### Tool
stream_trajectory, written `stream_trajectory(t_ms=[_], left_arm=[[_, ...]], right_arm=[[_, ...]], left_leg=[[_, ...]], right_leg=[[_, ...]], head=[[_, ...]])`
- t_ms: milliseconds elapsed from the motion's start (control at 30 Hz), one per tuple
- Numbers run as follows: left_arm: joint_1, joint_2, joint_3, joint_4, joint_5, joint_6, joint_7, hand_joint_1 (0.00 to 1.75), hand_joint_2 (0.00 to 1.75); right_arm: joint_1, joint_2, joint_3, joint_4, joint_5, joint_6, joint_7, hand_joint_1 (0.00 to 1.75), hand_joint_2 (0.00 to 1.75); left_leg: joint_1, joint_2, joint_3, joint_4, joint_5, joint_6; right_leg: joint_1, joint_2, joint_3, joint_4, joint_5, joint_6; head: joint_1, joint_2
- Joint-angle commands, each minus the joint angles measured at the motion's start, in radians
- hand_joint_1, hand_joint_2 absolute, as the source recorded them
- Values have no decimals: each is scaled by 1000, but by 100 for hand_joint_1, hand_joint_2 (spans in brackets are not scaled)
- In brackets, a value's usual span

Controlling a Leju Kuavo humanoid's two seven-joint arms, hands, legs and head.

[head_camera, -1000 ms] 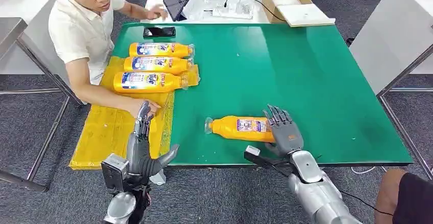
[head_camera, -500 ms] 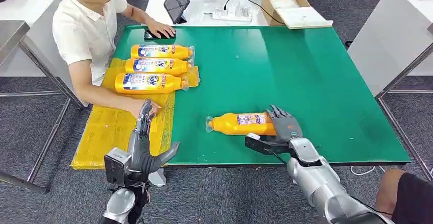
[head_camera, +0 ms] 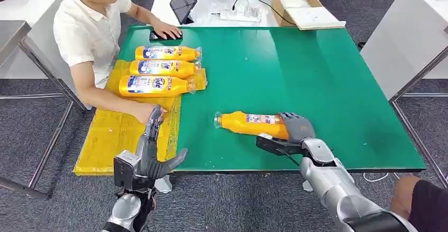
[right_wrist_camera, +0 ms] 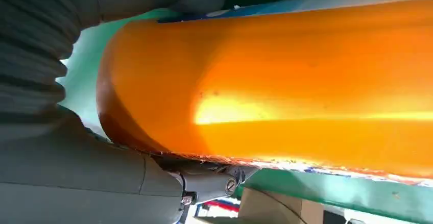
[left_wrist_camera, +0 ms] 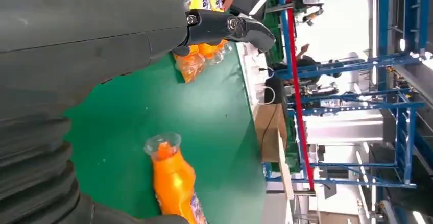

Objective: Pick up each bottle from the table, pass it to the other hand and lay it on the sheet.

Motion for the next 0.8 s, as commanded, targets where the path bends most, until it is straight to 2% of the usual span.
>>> stream_trajectory(t_ms=[33,100,133,233,300,367,400,567,633,733,800], left_arm=[[-23,18,22,45,15,7,-4,0,175],[-14,6,38,25,38,24,-5,0,175],[-4,-11,60,10,79,40,10,0,175],[2,-9,61,-1,95,43,17,0,175],[8,-31,97,-8,176,48,43,0,175],[13,-32,109,-16,226,44,54,0,175],[18,-28,111,-25,273,37,63,0,175],[20,-26,107,-26,287,37,65,0,175],[25,-16,86,-24,303,25,69,0,175],[26,42,-9,-10,195,-21,42,0,175],[33,45,-26,-11,188,-87,39,0,175]], right_arm=[[46,50,-57,63,-95,-77,-108,175,175],[59,69,-89,23,-150,-133,-163,175,175],[78,95,-131,-30,-223,-168,-225,175,175],[95,110,-127,-74,-239,-167,-221,175,175],[131,130,-155,-164,-320,-190,-274,175,175],[155,149,-163,-227,-366,-197,-299,175,175],[187,167,-166,-314,-428,-210,-324,175,175],[201,171,-163,-354,-458,-213,-321,175,175],[222,184,-160,-409,-538,-212,-356,175,175],[247,195,-131,-478,-584,-187,-373,175,175],[255,201,-105,-496,-600,-169,-383,175,175]], left_leg=[[2,0,2,-2,0,-2],[1,1,1,-1,0,-2],[2,1,2,-2,0,-2],[1,3,-2,0,-1,-2],[2,5,-1,-1,-2,-3],[1,3,-4,-1,-1,-2],[1,2,-4,-1,-1,-2],[2,3,-8,-1,-1,-2],[1,1,-9,0,-1,-1],[1,0,-10,0,0,-1],[1,1,-9,0,-1,-2]], right_leg=[[2,-2,3,-3,0,-3],[1,-1,2,-1,0,-2],[2,-1,2,-2,0,-3],[1,1,-1,0,0,-2],[2,3,-1,-1,0,-3],[1,1,-4,0,0,-2],[1,1,-4,0,0,-2],[1,1,-7,1,-1,-2],[1,0,-8,1,-1,-1],[0,1,-9,1,-1,-1],[1,1,-8,1,-1,-2]], head=[[0,0],[0,0],[0,0],[0,0],[0,0],[0,0],[0,0],[0,0],[0,0],[0,0],[0,0]])
